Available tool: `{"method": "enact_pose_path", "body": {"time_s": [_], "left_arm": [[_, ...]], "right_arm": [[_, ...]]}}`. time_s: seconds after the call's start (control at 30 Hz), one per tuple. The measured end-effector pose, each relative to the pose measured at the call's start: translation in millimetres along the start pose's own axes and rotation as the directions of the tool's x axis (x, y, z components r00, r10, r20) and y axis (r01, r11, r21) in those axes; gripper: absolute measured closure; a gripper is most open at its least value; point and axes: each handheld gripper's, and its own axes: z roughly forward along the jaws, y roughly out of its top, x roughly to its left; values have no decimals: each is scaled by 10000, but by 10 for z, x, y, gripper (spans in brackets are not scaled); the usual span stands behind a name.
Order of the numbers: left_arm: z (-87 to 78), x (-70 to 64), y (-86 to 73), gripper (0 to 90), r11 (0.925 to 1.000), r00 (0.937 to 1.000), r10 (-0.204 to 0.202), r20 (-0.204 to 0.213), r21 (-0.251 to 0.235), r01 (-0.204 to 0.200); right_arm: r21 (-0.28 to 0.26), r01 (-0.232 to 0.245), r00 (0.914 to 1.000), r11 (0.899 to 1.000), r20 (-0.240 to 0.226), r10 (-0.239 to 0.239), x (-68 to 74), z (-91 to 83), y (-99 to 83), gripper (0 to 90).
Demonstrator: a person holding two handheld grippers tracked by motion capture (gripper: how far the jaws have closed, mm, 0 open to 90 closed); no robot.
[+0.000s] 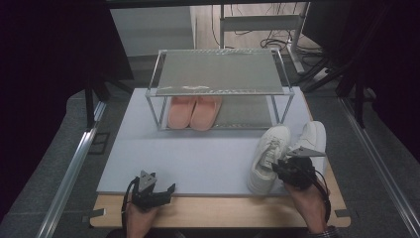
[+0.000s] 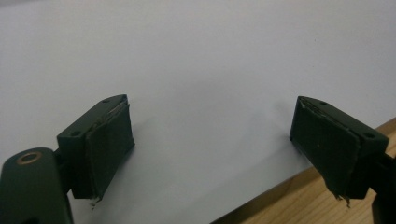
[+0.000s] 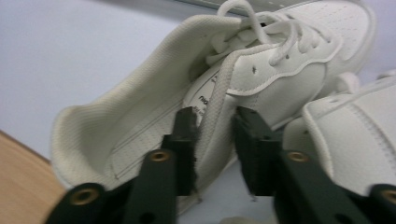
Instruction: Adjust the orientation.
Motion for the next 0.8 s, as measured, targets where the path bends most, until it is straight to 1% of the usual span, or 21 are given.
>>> {"method": "enact_pose_path", "body": {"time_s": [0.03, 0.1, 0.23, 0.33, 0.5, 0.8], "left_arm": [[0, 0, 0, 130, 10000, 10000, -1, -2, 1, 1], [0, 0, 0, 130, 10000, 10000, 3, -1, 3, -3], [0, 1, 0, 130, 10000, 10000, 4, 1, 8, -4], [0, 1, 0, 129, 10000, 10000, 4, 2, 6, -4], [0, 1, 0, 129, 10000, 10000, 4, 1, 4, -4], [0, 1, 0, 129, 10000, 10000, 4, 1, 5, -4]], "right_arm": [[-23, -13, 10000, 10000, -83, 13, -3, -1, -5, 765], [-45, 164, 9997, 9999, -182, -165, -10, -8, -11, 801], [-102, 108, 9996, 9999, -252, -110, -10, -11, -14, 841], [-145, 238, 9993, 9996, -297, -243, 17, -4, 0, 851], [-209, 383, 9970, 9991, -669, -396, 76, 35, 20, 854], [-335, 685, 9925, 9971, -995, -715, 184, 98, 84, 854]]}}
